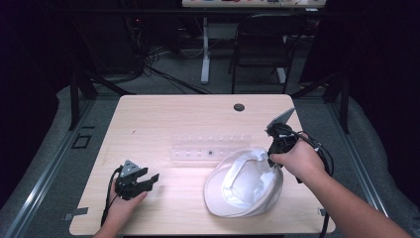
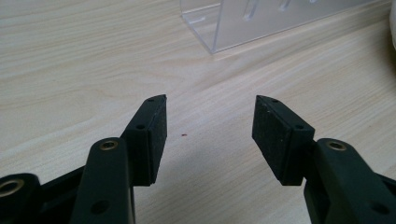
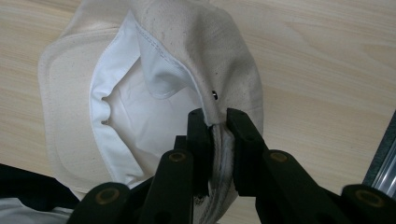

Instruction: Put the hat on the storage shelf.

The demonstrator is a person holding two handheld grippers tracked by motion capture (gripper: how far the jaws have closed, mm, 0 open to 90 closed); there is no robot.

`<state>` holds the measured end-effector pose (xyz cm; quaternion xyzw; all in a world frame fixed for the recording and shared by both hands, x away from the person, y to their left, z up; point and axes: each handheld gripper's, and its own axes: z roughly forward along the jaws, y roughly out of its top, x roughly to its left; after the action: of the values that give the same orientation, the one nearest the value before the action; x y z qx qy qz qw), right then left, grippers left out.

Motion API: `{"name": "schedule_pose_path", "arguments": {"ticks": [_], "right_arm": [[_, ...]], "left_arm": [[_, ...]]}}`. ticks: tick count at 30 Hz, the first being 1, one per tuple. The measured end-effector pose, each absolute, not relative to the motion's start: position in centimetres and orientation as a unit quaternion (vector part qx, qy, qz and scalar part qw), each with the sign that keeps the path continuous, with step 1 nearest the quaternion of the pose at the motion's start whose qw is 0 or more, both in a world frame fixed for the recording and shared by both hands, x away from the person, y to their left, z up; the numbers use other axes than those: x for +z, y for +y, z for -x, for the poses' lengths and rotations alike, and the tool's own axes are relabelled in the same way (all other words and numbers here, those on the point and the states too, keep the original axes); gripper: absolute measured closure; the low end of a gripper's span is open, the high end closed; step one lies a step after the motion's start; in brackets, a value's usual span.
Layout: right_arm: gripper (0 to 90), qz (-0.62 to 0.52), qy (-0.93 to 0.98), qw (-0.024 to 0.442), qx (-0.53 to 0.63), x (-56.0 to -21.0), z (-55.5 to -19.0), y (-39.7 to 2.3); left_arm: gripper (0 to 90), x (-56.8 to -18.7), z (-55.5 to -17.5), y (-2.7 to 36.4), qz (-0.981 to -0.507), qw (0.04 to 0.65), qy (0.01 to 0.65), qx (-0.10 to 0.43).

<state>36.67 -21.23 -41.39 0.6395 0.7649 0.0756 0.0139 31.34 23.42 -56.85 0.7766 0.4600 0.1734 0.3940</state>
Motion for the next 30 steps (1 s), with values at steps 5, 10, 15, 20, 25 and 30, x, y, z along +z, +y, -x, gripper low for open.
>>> {"name": "schedule_pose_path", "arguments": {"ticks": [5, 10, 15, 20, 25, 30], "right_arm": [[80.1, -0.64, 0.765, 0.016, 0.063, -40.5, -36.8, -21.3], [80.2, -0.644, 0.762, 0.016, 0.061, -39.8, -37.0, -21.2], [80.2, -0.644, 0.762, 0.01, 0.06, -39.2, -37.1, -21.0], [80.3, -0.657, 0.752, -0.005, 0.061, -38.6, -37.1, -20.9], [80.3, -0.655, 0.753, -0.022, 0.061, -37.8, -37.3, -21.0], [80.4, -0.654, 0.752, -0.033, 0.071, -37.4, -37.4, -21.0]], "left_arm": [[45.5, -56.9, -31.3, 23.4, -0.777, 0.393, 0.459, 0.173], [45.5, -56.9, -31.3, 23.4, -0.778, 0.392, 0.458, 0.174], [45.5, -56.9, -31.3, 23.4, -0.778, 0.392, 0.46, 0.173], [45.5, -56.8, -31.3, 23.4, -0.783, 0.386, 0.458, 0.17], [45.5, -56.8, -31.3, 23.4, -0.782, 0.387, 0.458, 0.17], [45.5, -56.8, -31.3, 23.4, -0.781, 0.387, 0.459, 0.169]]}}
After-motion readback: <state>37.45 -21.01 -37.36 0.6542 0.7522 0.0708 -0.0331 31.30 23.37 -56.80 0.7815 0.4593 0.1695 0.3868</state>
